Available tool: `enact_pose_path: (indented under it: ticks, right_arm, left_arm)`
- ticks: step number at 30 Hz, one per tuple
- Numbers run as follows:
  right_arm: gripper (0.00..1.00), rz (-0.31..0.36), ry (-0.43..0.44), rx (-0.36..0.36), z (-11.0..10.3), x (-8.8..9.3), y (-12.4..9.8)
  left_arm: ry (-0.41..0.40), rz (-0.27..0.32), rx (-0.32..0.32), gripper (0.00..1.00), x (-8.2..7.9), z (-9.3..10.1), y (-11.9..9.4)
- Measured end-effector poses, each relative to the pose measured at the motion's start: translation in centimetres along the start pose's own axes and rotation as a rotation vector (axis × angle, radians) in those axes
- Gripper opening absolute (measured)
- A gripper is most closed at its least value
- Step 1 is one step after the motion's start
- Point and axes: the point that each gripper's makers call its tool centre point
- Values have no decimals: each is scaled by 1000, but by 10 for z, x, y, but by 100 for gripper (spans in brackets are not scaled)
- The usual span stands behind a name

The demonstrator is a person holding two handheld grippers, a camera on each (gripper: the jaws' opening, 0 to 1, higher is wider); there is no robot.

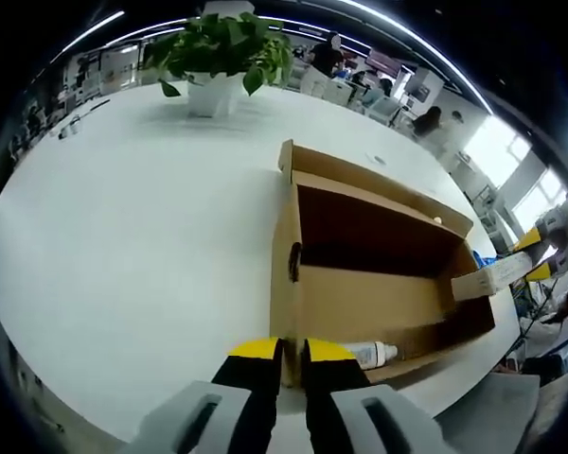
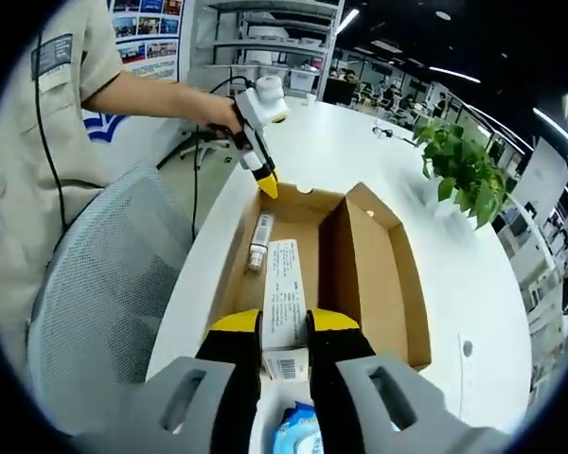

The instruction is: Operate the shoe box by opening the lid, removing the specified soft item, and placing it in the target area until the item is outside and the box remains undamaged.

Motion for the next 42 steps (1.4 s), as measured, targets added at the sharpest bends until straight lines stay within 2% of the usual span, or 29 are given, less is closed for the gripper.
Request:
enact_pose_path:
  ticks: [10, 17, 42]
  right_arm:
    - [15, 33, 20, 27, 9, 0, -31]
    - [15, 32, 17, 42, 13, 6, -56]
    - [15, -9, 46, 121, 32, 59, -122]
  left_arm:
    - [12, -9, 0, 8, 1, 0, 0]
    - [17, -16, -3, 8, 1, 0, 1]
    - [39, -36, -10, 9, 2, 2, 1]
Point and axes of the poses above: the point that each gripper's makers call its tool centre point, and the gripper's own axes: y roughly forward along the fingers, z roughly to its right, x roughly out of its underside, and after that the axes turned 1 degree about -y, right-handed
